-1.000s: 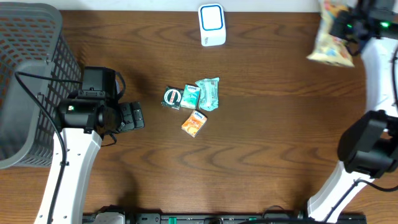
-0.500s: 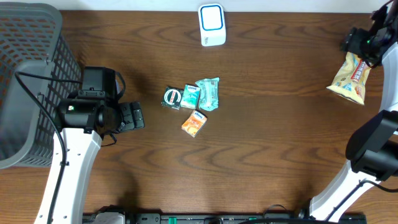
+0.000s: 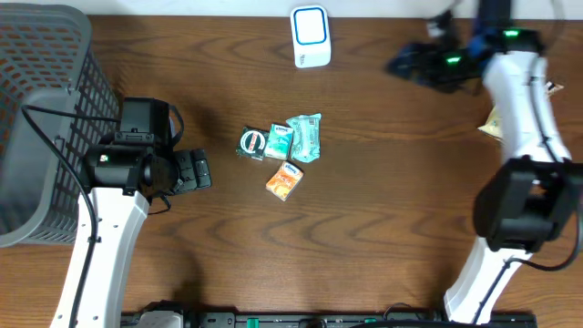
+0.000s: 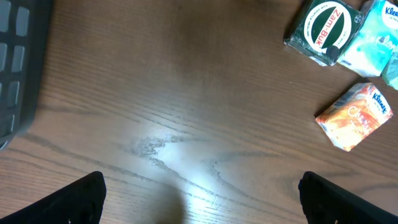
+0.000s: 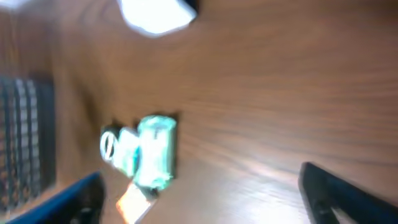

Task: Scan the item barcode
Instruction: 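Move the right gripper left toward the teal wet-wipe packet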

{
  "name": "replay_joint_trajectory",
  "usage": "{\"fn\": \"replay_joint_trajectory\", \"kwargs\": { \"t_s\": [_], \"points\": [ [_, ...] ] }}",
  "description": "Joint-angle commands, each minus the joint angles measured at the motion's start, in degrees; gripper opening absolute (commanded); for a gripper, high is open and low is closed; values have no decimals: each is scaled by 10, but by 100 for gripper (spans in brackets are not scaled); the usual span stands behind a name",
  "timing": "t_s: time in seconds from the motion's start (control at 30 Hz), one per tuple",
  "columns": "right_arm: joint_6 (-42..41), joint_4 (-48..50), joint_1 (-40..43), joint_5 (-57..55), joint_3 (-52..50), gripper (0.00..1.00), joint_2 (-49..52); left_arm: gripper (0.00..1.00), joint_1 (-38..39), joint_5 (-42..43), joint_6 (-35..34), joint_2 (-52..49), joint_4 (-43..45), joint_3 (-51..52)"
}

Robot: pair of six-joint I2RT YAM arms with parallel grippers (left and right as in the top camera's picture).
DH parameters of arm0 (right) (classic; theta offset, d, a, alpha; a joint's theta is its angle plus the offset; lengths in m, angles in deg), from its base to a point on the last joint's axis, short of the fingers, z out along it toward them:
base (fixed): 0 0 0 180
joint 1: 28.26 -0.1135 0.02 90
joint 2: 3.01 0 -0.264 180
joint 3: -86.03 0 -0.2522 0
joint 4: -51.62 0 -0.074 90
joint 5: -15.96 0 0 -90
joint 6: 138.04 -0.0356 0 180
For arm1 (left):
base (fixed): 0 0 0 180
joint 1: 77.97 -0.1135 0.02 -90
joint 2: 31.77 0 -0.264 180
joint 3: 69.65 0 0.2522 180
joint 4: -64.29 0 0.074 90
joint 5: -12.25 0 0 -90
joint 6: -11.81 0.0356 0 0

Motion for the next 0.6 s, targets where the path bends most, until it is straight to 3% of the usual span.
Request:
{"fn": "replay_joint_trajectory", "kwargs": {
  "t_s": [0.0,0.33,0.47,0.57],
  "points": [
    [5,12,-55,-37,-33,99,9,98,2,-3,-7,-2,-1,3],
    [1,21,-164,-83,-48,99,10,98,2,-3,-7,-2,-1,3],
    [-64,23,-182,-165,-56,99,10,98,2,-3,-7,-2,-1,3],
    [-88,43,-187,-160,-70,99,10,98,2,-3,-7,-2,-1,3]
  ]
}}
